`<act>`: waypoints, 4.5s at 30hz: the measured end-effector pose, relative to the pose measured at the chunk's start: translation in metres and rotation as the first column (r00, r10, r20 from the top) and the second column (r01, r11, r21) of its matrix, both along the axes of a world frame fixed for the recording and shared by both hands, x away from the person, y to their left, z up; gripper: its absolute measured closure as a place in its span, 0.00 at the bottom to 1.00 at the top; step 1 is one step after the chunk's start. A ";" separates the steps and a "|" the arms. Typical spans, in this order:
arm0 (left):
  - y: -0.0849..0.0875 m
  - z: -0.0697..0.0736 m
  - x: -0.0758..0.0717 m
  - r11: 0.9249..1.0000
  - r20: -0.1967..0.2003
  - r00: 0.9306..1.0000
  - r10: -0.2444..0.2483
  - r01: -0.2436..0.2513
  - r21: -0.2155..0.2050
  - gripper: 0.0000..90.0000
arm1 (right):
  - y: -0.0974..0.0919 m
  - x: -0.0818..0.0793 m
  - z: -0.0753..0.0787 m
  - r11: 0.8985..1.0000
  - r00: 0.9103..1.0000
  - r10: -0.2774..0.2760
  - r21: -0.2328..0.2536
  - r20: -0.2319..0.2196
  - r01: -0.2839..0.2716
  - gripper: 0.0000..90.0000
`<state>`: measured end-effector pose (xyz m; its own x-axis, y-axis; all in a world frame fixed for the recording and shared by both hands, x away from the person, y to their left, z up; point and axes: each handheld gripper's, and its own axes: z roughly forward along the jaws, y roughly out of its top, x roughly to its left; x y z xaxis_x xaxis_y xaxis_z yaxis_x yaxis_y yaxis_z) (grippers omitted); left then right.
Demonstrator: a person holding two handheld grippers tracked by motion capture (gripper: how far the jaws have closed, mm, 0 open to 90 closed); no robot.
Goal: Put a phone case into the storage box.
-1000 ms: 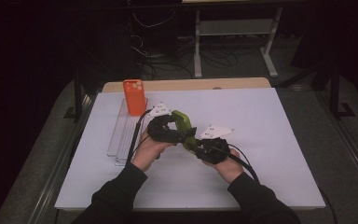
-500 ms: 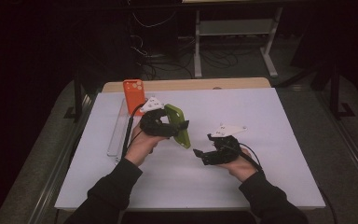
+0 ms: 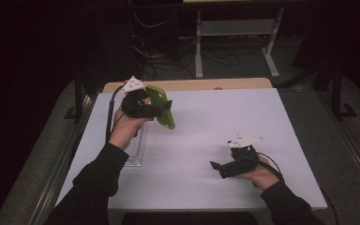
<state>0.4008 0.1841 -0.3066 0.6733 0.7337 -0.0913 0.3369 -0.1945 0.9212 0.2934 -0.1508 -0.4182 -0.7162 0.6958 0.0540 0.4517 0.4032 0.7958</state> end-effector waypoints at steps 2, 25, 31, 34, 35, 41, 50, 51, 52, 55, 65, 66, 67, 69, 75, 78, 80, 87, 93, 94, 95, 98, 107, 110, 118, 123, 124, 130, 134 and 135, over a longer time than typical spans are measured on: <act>0.006 0.004 0.004 1.000 0.008 1.000 0.019 -0.019 0.007 0.14 | -0.006 -0.003 -0.003 1.000 1.000 0.000 -0.008 -0.004 0.000 0.00; 0.062 0.001 0.053 0.935 0.050 0.945 0.323 -0.326 0.139 0.14 | -0.041 -0.017 -0.016 1.000 1.000 -0.025 0.003 0.002 0.025 0.00; 0.060 -0.013 0.066 0.893 0.026 0.912 0.409 -0.406 0.195 0.14 | -0.042 -0.018 -0.017 1.000 1.000 -0.026 0.010 0.002 0.026 0.00; 0.056 -0.019 0.072 0.872 0.017 0.896 0.444 -0.437 0.220 0.14 | -0.043 -0.017 -0.016 1.000 1.000 -0.024 0.014 0.013 0.024 0.00; 0.056 -0.021 0.073 0.868 0.013 0.892 0.451 -0.442 0.225 0.14 | -0.042 -0.017 -0.016 1.000 1.000 -0.024 0.019 0.012 0.023 0.00; 0.053 -0.034 0.081 0.850 -0.013 0.873 0.487 -0.470 0.239 0.14 | -0.042 -0.018 -0.016 1.000 1.000 -0.022 0.023 0.008 0.021 0.00; 0.049 -0.055 0.086 0.826 -0.028 0.861 0.508 -0.478 0.298 0.14 | -0.042 -0.019 -0.015 0.999 1.000 -0.018 0.031 0.000 0.018 0.00; 0.049 -0.057 0.086 0.824 -0.029 0.858 0.513 -0.482 0.296 0.13 | -0.042 -0.019 -0.015 0.999 1.000 -0.017 0.030 0.005 0.017 0.00; 0.048 -0.059 0.087 0.824 -0.024 0.858 0.512 -0.484 0.294 0.13 | -0.042 -0.018 -0.015 1.000 1.000 -0.016 0.027 0.013 0.016 0.00; 0.046 -0.065 0.087 0.815 -0.012 0.856 0.517 -0.488 0.313 0.13 | -0.043 -0.019 -0.015 1.000 1.000 -0.016 0.027 0.012 0.016 0.00; 0.046 -0.074 0.090 0.815 -0.008 0.851 0.525 -0.499 0.295 0.11 | -0.043 -0.019 -0.015 0.999 1.000 -0.015 0.028 0.014 0.015 0.00; 0.047 -0.074 0.090 0.815 -0.014 0.850 0.526 -0.499 0.296 0.09 | -0.043 -0.019 -0.015 1.000 1.000 -0.015 0.028 0.015 0.014 0.00; 0.047 -0.074 0.090 0.818 -0.013 0.850 0.526 -0.502 0.282 0.07 | -0.043 -0.019 -0.015 0.999 1.000 -0.015 0.029 0.015 0.014 0.00; 0.048 -0.073 0.090 0.821 -0.016 0.853 0.522 -0.498 0.279 0.02 | -0.043 -0.019 -0.015 0.999 1.000 -0.014 0.029 0.015 0.014 0.00; 0.052 -0.072 0.091 0.837 -0.030 0.857 0.515 -0.494 0.236 0.00 | -0.042 -0.019 -0.015 1.000 1.000 -0.011 0.029 0.013 0.011 0.00; 0.055 -0.067 0.089 0.844 -0.034 0.863 0.505 -0.485 0.228 0.00 | -0.042 -0.019 -0.015 1.000 1.000 -0.011 0.029 0.012 0.011 0.00; 0.058 -0.063 0.087 0.856 -0.040 0.871 0.489 -0.471 0.213 0.00 | -0.042 -0.019 -0.015 1.000 1.000 -0.011 0.028 0.012 0.010 0.00; 0.062 -0.049 0.074 0.910 -0.077 0.920 0.384 -0.362 0.203 0.00 | -0.041 -0.019 -0.015 0.999 1.000 -0.010 0.030 0.011 0.010 0.00; 0.065 -0.038 0.057 0.954 -0.104 0.955 0.279 -0.263 0.142 0.00 | -0.041 -0.019 -0.015 1.000 1.000 -0.005 0.027 0.016 0.005 0.00; 0.065 -0.037 0.055 0.959 -0.110 0.959 0.263 -0.247 0.138 0.00 | -0.040 -0.019 -0.015 1.000 1.000 -0.005 0.027 0.015 0.004 0.00; 0.065 -0.035 0.051 0.966 -0.115 0.964 0.239 -0.225 0.126 0.00 | -0.040 -0.019 -0.015 1.000 1.000 -0.002 0.027 0.016 0.002 0.00; 0.063 -0.031 0.040 0.977 -0.105 0.978 0.179 -0.165 0.134 0.00 | -0.040 -0.020 -0.015 1.000 1.000 -0.001 0.028 0.007 0.000 0.00; 0.058 -0.027 0.014 0.989 -0.098 0.992 0.076 -0.062 0.136 0.00 | -0.039 -0.020 -0.014 1.000 1.000 0.002 0.026 0.016 -0.002 0.00; 0.056 -0.026 0.006 0.990 -0.096 0.994 0.043 -0.030 0.135 0.00 | -0.038 -0.020 -0.014 1.000 1.000 0.003 0.029 0.008 -0.003 0.00; 0.052 -0.030 -0.022 0.987 -0.108 0.993 -0.044 0.060 0.146 0.00 | -0.040 -0.019 -0.010 0.999 1.000 0.015 0.034 0.024 -0.016 0.00; 0.049 -0.037 -0.038 0.983 -0.109 0.990 -0.085 0.101 0.151 0.00 | -0.040 -0.019 -0.006 0.999 0.999 0.017 0.041 0.029 -0.018 0.00; 0.049 -0.039 -0.041 0.982 -0.105 0.990 -0.092 0.108 0.156 0.00 | -0.041 -0.018 -0.005 0.999 0.999 0.020 0.039 0.037 -0.021 0.00; 0.050 -0.048 -0.057 0.978 -0.107 0.986 -0.124 0.140 0.156 0.00 | -0.042 -0.017 -0.001 0.999 0.999 0.016 0.048 0.033 -0.017 0.00; 0.053 -0.056 -0.068 0.978 -0.096 0.986 -0.138 0.151 0.144 0.00 | -0.043 -0.016 0.001 0.999 0.999 0.022 0.046 0.044 -0.024 0.00; 0.055 -0.059 -0.071 0.980 -0.089 0.986 -0.139 0.150 0.134 0.00 | -0.043 -0.016 0.002 0.999 0.999 0.022 0.044 0.044 -0.024 0.00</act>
